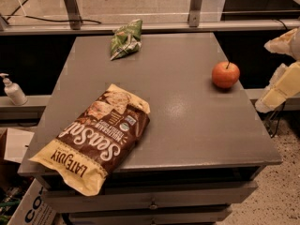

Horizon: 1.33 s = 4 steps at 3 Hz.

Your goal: Move apple near green jalapeno chip bag

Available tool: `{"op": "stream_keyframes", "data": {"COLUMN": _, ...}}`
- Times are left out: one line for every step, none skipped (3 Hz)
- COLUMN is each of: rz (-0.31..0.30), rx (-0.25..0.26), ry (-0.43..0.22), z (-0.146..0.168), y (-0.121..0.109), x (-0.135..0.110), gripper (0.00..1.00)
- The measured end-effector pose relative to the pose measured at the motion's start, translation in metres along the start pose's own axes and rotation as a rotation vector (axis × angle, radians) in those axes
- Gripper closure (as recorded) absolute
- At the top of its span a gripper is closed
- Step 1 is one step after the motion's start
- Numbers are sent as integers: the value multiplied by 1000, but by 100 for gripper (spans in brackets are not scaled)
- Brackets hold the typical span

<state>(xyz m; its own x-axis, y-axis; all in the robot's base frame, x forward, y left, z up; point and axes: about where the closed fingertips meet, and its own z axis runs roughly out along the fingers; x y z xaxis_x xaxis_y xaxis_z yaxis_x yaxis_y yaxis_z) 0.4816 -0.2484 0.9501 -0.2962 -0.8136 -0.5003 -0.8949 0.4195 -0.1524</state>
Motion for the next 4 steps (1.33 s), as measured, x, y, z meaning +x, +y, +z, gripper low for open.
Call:
{"op": "stream_keyframes", "data": {"rz": 89, "rx": -20, "ry": -57, "z": 40, "y": -23, "x": 3, "gripper": 0}}
{"op": "stream_keyframes", "data": {"rz": 155, "rx": 8, "ry": -85, "z": 72, "y": -54, "x": 4, "gripper": 0}}
{"op": "stream_keyframes", "data": {"rz": 203, "rx": 42, "ry": -99, "z": 94, "y": -85, "x": 10, "gripper": 0}}
{"op": "stream_keyframes", "data": {"rz": 229, "rx": 51, "ry": -141, "z": 112, "y": -106, "x": 10, "gripper": 0}}
